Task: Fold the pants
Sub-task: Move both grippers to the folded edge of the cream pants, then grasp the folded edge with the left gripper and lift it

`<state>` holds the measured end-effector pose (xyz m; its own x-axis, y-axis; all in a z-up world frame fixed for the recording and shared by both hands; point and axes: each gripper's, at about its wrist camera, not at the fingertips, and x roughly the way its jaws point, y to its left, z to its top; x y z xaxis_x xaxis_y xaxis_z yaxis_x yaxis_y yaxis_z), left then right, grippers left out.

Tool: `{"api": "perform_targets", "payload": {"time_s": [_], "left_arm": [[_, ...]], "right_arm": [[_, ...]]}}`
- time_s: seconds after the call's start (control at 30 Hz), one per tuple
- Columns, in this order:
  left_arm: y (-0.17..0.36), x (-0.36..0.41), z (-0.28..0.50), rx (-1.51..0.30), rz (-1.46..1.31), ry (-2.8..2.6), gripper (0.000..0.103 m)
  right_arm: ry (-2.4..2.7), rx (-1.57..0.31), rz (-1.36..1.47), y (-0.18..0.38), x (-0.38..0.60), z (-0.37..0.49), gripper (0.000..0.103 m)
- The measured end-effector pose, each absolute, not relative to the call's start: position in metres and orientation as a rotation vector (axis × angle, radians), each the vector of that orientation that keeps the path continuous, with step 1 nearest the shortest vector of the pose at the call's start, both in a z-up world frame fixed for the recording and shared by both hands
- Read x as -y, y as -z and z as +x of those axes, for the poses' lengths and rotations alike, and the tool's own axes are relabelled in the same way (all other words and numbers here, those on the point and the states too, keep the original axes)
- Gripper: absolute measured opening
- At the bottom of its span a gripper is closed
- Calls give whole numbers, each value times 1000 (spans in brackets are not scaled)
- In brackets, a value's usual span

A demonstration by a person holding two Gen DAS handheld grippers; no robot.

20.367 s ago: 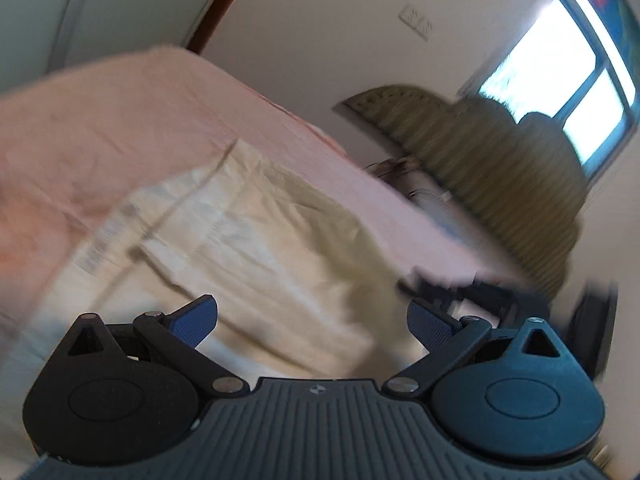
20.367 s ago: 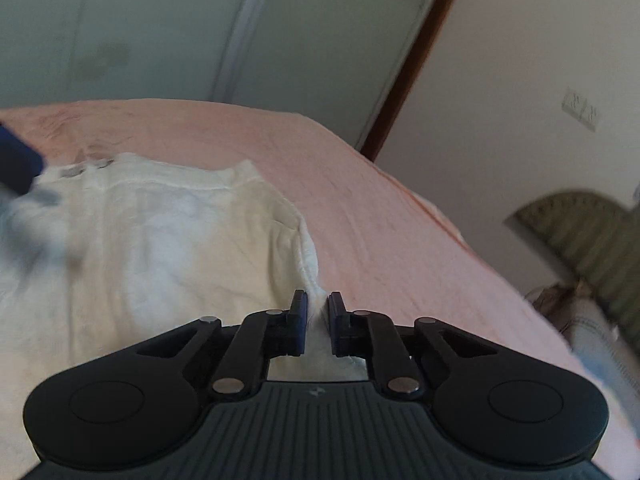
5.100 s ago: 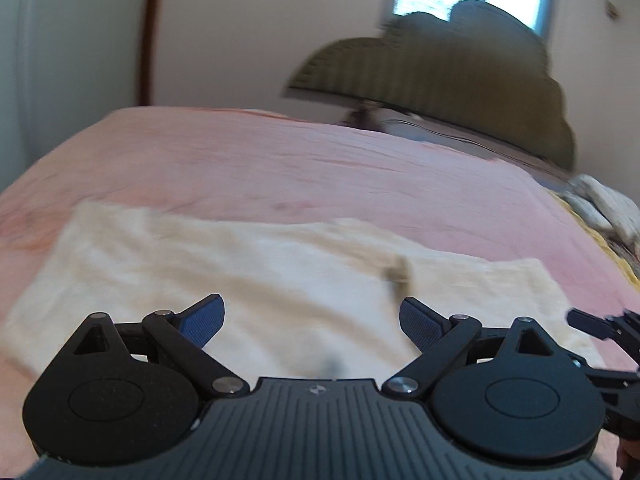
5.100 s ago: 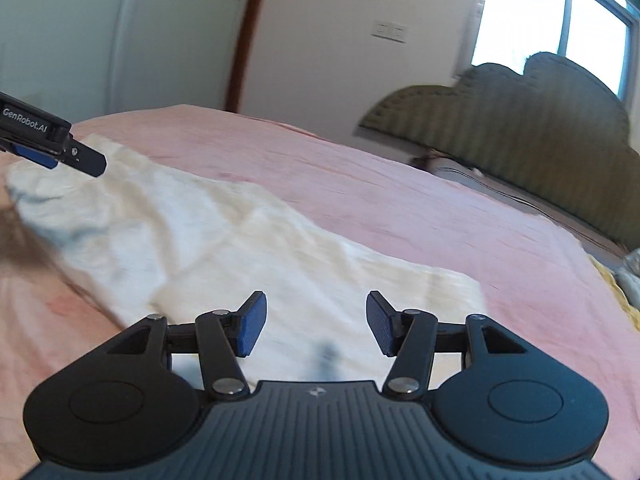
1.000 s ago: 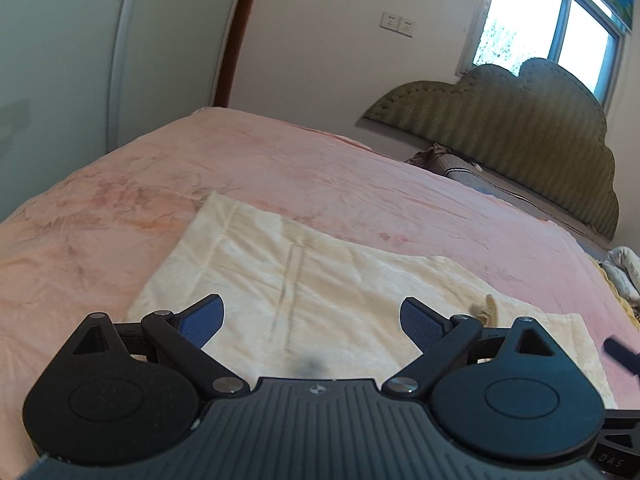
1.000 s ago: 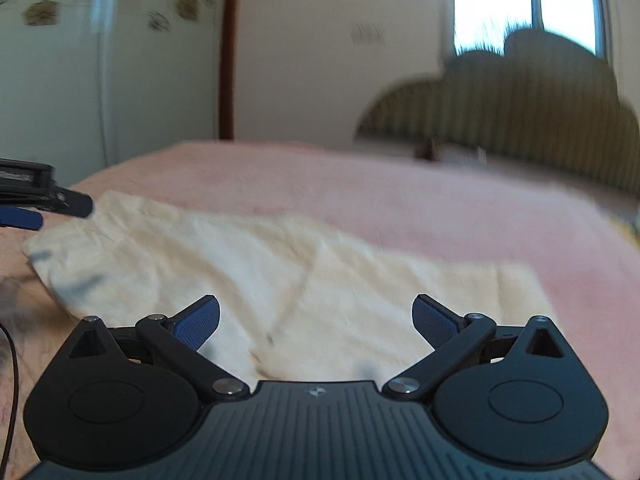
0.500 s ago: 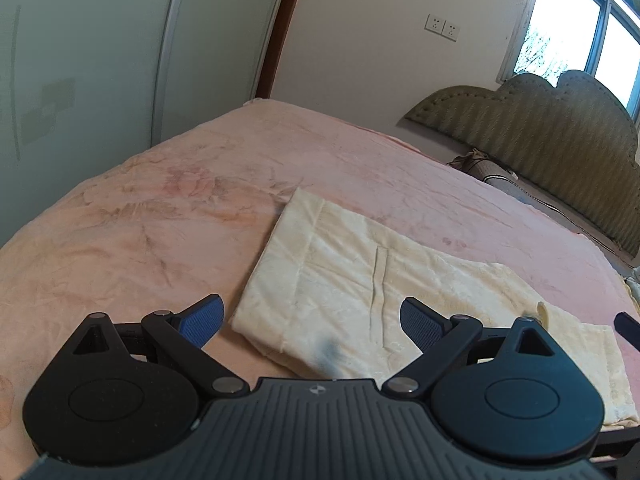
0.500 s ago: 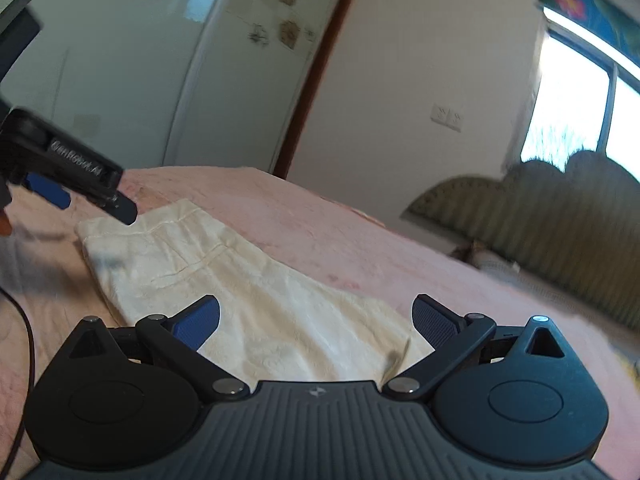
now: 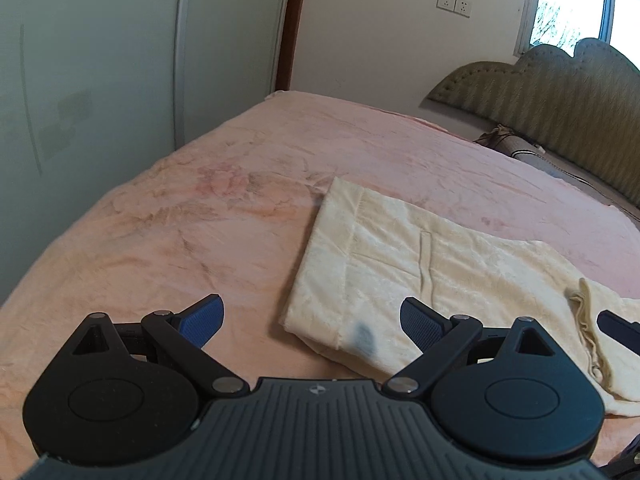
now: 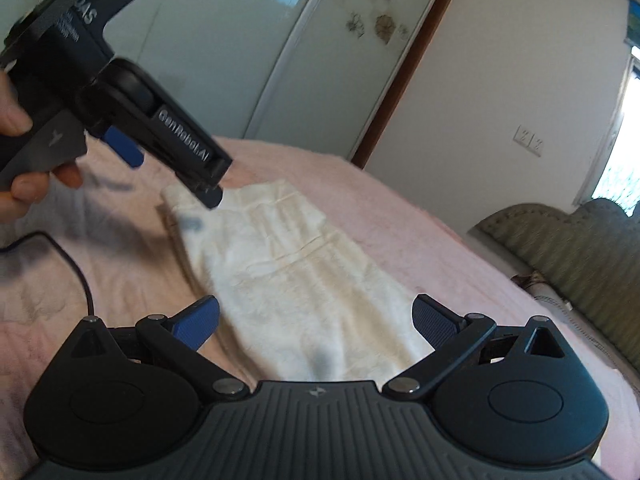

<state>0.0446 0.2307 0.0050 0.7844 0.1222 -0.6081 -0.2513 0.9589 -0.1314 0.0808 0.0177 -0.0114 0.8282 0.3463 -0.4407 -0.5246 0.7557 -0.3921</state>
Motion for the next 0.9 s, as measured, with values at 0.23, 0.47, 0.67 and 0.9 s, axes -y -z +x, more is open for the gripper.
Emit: {"api": "perform_targets", "payload": {"time_s": [0.23,0.47,0.67,0.9], "left_arm": [[-8,-251,37,-626,-274,-217,100],[8,-289,41,-706,-599,-104,100],[27,-302,55,-768,-870,46,100],[50,-303,79,-798,-1036,119,103]], "right_arm": [[-548,-349,-610,26,-34,81,103],[-593,-292,-804,44,-71,72,97],[-583,-281,-870,57,-95,90,84],[-614,-297,-895,64,-113,108,25]]}}
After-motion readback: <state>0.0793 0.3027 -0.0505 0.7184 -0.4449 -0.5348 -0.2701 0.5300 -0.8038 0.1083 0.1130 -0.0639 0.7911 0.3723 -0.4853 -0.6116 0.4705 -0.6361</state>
